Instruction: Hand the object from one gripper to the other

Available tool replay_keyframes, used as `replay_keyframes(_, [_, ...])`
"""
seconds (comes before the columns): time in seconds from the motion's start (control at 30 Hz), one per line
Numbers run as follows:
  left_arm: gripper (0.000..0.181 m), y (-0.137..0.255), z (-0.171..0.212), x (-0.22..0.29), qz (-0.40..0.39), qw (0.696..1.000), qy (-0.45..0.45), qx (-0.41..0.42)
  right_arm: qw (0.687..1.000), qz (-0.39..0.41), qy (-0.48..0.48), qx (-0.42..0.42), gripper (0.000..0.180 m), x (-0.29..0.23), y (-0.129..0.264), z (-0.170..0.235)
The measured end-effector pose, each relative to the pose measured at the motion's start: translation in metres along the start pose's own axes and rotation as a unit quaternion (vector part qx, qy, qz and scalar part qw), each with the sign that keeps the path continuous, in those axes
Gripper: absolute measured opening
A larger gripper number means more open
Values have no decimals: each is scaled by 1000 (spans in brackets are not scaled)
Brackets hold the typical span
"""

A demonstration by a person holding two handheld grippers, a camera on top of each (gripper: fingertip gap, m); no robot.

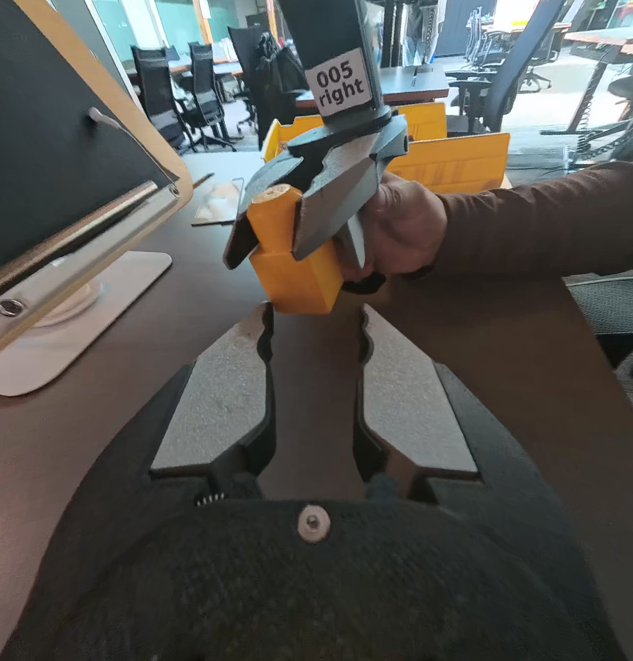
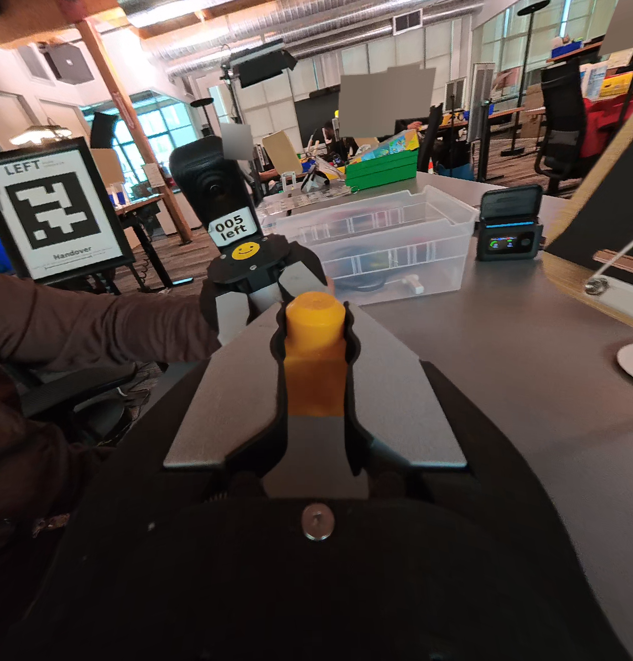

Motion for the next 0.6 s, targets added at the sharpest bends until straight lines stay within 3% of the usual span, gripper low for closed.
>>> replay_keyframes(0.23, [36,5,-7,0,7,1000,14,26,999,-22,46,-15,27,-13,-9,4])
replay_keyframes(0.37, [42,4,-6,1,13,999,13,30,998,-31,57,-21,28,-18,-13,5])
replay_keyframes(0.6, [35,3,-3,1,-22,998,-57,3,998,-26,52,-28,29,-16,-13,8])
Point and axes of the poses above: each gripper's, where its closed fingertips meet, y back along the fingers, z out of its underside, x = y × z across the jaws, the point moved 5 cm from there along y, back along the fingers, and after that the axes turned 3 degrees about x, right-handed, at the moved point
